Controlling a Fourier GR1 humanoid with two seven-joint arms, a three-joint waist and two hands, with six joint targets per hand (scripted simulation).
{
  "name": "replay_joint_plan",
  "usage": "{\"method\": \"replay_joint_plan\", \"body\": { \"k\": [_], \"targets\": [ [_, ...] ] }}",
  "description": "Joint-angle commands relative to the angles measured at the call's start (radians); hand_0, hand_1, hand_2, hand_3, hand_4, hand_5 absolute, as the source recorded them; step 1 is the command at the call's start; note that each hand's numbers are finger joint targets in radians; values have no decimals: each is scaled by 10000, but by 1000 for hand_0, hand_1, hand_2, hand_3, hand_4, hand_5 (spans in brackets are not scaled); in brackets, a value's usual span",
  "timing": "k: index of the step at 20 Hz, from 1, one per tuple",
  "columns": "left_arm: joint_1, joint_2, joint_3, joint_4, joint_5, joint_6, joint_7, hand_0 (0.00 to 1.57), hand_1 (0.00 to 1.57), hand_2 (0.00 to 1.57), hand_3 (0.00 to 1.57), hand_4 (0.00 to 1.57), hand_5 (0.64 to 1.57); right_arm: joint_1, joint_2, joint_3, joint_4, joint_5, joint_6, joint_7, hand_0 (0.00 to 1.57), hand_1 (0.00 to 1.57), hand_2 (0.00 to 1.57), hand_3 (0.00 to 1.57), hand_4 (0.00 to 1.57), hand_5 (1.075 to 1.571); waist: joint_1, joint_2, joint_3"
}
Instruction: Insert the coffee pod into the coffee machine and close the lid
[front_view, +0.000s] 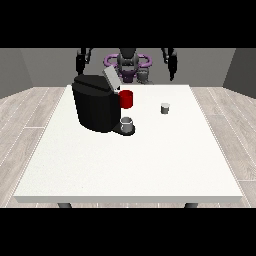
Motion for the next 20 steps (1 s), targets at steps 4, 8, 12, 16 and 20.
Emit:
{"method": "replay_joint_plan", "body": {
  "k": [4,8,12,16,20],
  "targets": [
    [-567,75,-35,529,341,-843,-1042,0,0,0,0,695,1571,-308,60,-826,930,-578,246,-967,0,0,0,0,328,1571,108,359,69],
    [-637,295,-210,87,660,-1454,-573,0,0,0,0,685,1571,56,760,-843,700,-802,-190,-1472,0,0,0,0,330,1571,-13,-159,72],
    [-1209,1369,476,1140,190,-1780,-757,0,0,0,0,547,1571,-194,623,-893,870,-939,161,-1807,0,0,0,0,346,1571,-149,410,70],
    [-1102,2103,348,2059,-1218,-1388,-769,0,0,0,0,0,1571,240,763,-57,-102,-596,295,-1266,0,0,0,0,367,1571,-927,283,63],
    [-2236,2718,740,3136,-1958,-978,-1251,0,0,0,0,0,1571,-518,844,-125,-122,-613,201,-1539,0,0,0,0,232,1571,-1401,1407,61]
  ]
}}
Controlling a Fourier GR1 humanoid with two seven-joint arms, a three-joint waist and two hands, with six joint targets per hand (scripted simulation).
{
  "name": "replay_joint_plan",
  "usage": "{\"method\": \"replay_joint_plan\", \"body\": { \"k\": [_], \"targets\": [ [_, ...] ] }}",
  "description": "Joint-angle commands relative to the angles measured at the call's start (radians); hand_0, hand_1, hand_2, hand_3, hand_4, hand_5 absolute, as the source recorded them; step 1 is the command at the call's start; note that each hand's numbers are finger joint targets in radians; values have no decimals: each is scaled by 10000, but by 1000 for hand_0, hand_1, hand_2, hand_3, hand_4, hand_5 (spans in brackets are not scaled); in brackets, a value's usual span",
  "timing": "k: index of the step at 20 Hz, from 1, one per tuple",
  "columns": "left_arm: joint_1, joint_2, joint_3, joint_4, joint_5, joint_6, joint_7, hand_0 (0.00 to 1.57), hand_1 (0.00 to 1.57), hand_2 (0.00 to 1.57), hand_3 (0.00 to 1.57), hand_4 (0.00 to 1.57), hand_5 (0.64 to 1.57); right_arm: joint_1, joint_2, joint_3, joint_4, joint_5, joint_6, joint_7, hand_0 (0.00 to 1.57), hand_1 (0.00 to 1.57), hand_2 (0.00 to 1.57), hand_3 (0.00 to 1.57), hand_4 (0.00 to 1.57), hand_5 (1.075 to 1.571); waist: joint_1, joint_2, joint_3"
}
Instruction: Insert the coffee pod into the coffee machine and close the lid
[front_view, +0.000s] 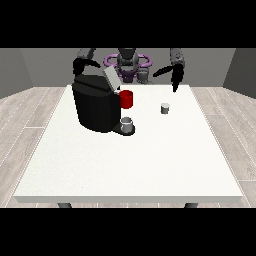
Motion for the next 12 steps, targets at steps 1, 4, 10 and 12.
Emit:
{"method": "replay_joint_plan", "body": {
  "k": [1,4,10,12],
  "targets": [
    [-572,631,68,1085,-982,242,-732,0,0,0,0,0,1571,-432,8,46,9,-190,344,-431,0,0,0,0,288,1571,-383,948,-2],
    [-1337,970,211,2033,-1535,565,-918,0,0,0,0,0,1571,-744,497,665,-308,440,-373,-216,0,0,0,0,399,1571,-636,1301,-7],
    [-2161,1443,-47,3009,-2502,669,-765,0,0,0,0,0,1571,-1065,331,72,665,323,-287,-897,0,0,0,0,486,1571,-628,1889,2],
    [-2444,1759,144,3852,-2668,618,-1171,0,0,0,0,0,1571,-829,419,529,383,564,-283,-428,0,0,0,0,482,1571,-731,1841,-2]
  ]
}}
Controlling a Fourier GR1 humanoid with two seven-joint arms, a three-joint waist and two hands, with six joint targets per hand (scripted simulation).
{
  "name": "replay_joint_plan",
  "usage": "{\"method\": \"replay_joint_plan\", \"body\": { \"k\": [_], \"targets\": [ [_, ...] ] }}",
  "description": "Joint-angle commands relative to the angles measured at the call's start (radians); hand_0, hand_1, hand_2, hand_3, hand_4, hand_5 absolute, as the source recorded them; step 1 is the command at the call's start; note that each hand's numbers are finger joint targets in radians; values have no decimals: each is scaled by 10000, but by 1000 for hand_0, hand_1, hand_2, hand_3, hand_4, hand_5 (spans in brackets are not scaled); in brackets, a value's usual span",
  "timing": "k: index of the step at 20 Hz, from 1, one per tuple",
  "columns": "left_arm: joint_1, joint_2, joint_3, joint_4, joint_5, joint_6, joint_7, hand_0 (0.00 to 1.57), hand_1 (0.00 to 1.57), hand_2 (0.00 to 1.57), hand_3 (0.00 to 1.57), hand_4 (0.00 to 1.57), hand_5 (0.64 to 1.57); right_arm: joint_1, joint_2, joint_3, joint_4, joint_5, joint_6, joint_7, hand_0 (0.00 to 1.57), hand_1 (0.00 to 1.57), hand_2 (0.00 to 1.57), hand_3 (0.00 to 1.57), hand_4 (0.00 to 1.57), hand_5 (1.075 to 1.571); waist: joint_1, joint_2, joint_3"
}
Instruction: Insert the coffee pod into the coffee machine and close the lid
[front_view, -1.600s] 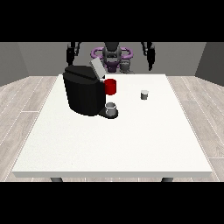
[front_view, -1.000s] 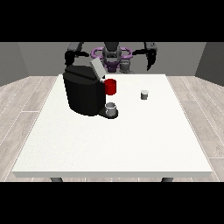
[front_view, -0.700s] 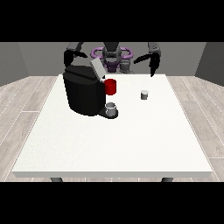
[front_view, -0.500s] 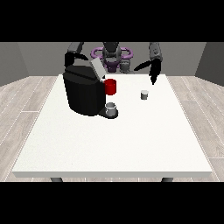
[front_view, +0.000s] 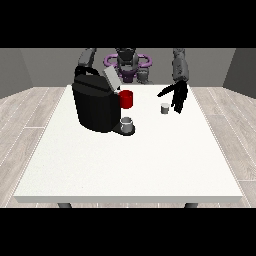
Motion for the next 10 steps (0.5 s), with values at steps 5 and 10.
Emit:
{"method": "replay_joint_plan", "body": {
  "k": [5,10],
  "targets": [
    [-1661,570,267,2233,-714,-37,422,0,0,0,0,0,1571,-592,156,165,202,425,-457,49,0,0,0,0,471,1571,-455,909,1],
    [-1801,963,177,3518,-1192,-141,-865,0,0,0,0,0,1571,-640,-289,-161,-90,158,-79,-46,0,0,0,0,405,1571,-525,1281,-5]
  ]
}}
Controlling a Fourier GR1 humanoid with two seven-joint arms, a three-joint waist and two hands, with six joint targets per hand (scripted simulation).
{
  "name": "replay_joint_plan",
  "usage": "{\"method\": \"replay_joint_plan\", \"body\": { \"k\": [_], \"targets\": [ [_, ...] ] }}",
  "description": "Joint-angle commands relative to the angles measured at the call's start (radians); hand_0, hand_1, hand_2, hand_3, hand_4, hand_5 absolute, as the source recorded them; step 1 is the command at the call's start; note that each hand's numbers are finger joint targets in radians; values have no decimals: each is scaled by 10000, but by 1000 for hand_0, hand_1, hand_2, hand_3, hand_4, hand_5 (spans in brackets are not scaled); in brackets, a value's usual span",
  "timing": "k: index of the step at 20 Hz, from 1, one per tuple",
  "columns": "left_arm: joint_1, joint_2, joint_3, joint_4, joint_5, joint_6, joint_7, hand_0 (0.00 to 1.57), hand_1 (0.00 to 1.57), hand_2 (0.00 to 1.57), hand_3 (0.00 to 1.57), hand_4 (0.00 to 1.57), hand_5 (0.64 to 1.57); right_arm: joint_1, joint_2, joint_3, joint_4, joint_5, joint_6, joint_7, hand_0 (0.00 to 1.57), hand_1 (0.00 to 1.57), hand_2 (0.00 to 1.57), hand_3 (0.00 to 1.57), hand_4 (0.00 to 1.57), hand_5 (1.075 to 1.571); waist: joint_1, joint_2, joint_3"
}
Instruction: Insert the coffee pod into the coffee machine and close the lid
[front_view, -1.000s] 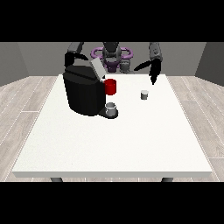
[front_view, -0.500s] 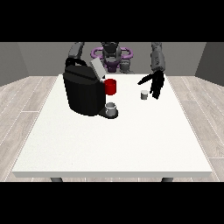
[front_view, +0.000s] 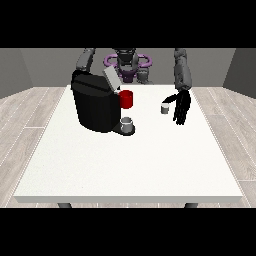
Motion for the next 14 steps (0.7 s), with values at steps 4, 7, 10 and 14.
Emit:
{"method": "replay_joint_plan", "body": {
  "k": [4,7,10,14],
  "targets": [
    [-806,107,-225,1156,-746,140,-411,0,0,0,0,0,1571,-765,-227,-410,423,44,-85,-519,0,0,0,0,258,1571,1,788,-3],
    [-1099,278,-67,1459,-553,-695,-47,0,0,0,0,0,1571,-713,-311,-473,549,-101,-10,154,0,0,0,0,380,1571,76,128,-2],
    [-1100,258,-194,1462,-677,-829,-483,0,0,321,0,0,1571,-580,156,-342,1130,209,-480,-515,0,0,0,0,375,1571,395,324,-2],
    [-1173,212,-185,2091,-1022,-380,-852,0,0,590,375,0,1571,-489,143,-156,468,175,-459,111,0,0,0,0,401,1571,24,244,-8]
  ]
}}
